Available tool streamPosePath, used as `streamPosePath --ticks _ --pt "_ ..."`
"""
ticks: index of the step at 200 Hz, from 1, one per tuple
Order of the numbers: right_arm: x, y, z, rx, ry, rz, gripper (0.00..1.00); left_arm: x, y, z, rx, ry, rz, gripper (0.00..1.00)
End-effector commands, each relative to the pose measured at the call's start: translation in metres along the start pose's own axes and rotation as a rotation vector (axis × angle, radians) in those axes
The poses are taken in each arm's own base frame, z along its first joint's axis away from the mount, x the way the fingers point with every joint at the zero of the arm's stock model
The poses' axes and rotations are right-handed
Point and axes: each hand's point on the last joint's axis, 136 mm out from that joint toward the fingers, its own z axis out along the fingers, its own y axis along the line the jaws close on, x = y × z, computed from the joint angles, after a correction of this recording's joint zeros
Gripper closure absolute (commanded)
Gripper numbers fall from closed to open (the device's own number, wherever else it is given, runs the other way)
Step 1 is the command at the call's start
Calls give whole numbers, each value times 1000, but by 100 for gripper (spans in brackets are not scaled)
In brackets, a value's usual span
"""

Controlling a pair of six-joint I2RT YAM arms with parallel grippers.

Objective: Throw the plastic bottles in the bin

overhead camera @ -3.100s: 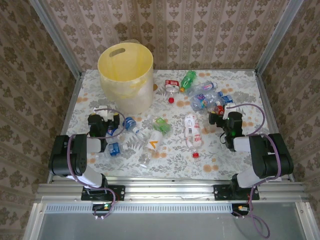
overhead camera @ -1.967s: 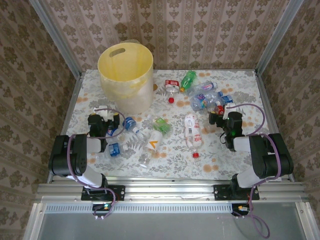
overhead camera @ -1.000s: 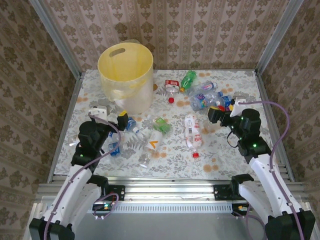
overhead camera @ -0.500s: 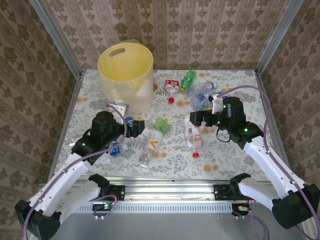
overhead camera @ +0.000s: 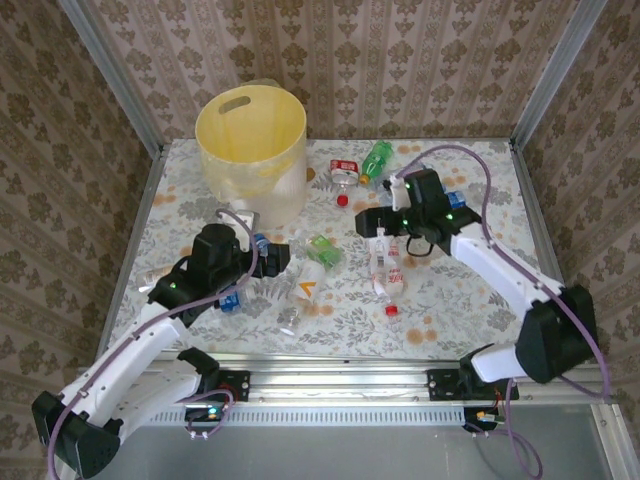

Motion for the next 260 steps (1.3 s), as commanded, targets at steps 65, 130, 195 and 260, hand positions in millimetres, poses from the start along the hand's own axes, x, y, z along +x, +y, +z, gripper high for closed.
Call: streamPosePath --ticks 65,130,195,260 --pt "-80 19 112 -148 0 102 33 -16 19 0 22 -99 -132 0" --pt "-120 39 181 -287 -38 154 40 -16 26 -7 25 -113 -141 0" --pt "-137 63 219 -382 -51 159 39 -19 25 9 47 -111 -167 0" --pt "-137 60 250 -251 -31 93 21 -11 30 19 28 -86 -169 0"
